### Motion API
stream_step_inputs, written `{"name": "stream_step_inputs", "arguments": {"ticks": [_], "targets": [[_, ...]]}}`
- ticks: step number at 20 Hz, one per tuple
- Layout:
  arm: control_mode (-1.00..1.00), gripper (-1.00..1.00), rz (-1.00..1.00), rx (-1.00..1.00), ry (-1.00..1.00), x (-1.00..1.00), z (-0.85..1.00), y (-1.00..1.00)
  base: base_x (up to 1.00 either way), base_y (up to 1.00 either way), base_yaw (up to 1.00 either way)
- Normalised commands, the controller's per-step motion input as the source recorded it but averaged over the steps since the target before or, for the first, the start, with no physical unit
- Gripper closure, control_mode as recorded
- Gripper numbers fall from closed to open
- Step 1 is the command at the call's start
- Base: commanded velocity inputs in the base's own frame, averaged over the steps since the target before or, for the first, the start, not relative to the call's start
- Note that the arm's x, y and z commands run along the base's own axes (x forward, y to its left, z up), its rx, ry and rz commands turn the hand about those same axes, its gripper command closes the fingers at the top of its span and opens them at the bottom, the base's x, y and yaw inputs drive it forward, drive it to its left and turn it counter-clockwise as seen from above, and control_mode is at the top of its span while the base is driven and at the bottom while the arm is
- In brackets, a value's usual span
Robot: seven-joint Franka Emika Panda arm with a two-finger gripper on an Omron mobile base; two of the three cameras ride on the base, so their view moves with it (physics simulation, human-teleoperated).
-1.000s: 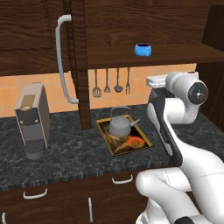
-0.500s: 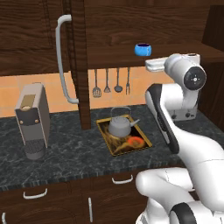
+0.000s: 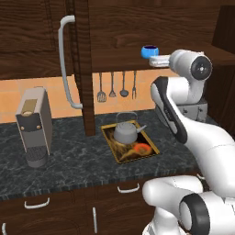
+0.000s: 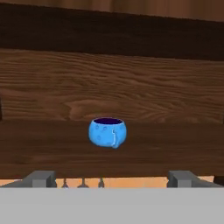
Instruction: Pick the kettle from the counter and place it on the tray. Then pick the mug from the cabinet and place it on the tray. Then close the cabinet doors.
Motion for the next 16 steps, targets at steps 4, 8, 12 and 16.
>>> {"name": "stream_step_inputs", "arguments": {"ticks": [4, 8, 12, 16], "targets": [[-1.0, -1.0, 0.09, 0.06, 0.07, 0.57, 0.0, 0.0, 0.0, 0.0, 0.0], [-1.0, -1.0, 0.1, 0.0, 0.06, 0.48, 0.0, 0.0, 0.0, 0.0, 0.0], [-1.0, -1.0, 0.06, 0.0, 0.05, 0.48, -0.06, -0.04, 0.0, 0.0, 0.0], [-1.0, -1.0, 0.05, 0.0, 0.05, 0.45, -0.14, -0.18, 0.0, 0.0, 0.0]]}}
